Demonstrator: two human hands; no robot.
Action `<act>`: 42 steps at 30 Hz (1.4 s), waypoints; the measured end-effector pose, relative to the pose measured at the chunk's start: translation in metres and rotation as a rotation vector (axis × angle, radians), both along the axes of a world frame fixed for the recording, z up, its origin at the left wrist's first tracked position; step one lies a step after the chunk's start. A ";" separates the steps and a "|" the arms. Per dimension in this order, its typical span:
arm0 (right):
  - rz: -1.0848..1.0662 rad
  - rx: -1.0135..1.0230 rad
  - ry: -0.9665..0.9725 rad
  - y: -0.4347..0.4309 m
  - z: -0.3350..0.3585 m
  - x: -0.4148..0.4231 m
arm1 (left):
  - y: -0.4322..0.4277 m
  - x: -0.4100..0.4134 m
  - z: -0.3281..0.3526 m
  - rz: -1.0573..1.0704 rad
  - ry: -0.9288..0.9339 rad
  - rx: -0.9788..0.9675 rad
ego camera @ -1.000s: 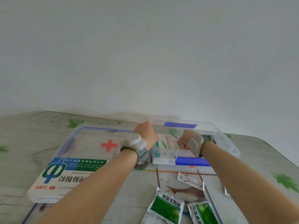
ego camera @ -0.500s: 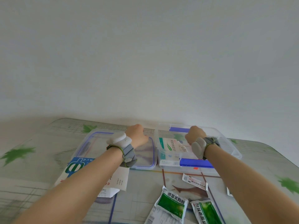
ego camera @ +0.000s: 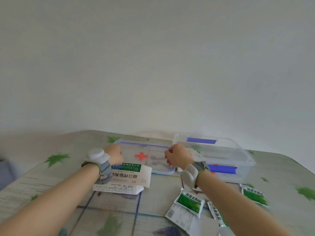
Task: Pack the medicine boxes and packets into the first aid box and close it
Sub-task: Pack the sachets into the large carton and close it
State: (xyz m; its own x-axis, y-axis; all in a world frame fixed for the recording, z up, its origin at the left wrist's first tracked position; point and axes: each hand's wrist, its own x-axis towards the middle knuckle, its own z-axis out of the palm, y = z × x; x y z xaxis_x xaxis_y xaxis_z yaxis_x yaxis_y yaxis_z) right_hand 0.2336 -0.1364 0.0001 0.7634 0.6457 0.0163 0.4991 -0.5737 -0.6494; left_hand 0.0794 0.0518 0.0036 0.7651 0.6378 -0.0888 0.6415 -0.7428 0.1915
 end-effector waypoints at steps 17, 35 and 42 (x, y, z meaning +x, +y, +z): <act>0.018 0.021 0.303 0.009 -0.032 -0.049 | -0.008 -0.041 -0.017 0.220 -0.259 -0.190; -0.328 0.942 0.715 -0.029 0.013 -0.016 | -0.054 -0.009 0.008 0.103 -0.907 -0.362; -0.444 0.885 0.604 -0.038 -0.007 -0.010 | -0.071 -0.005 -0.003 0.014 -0.647 -0.442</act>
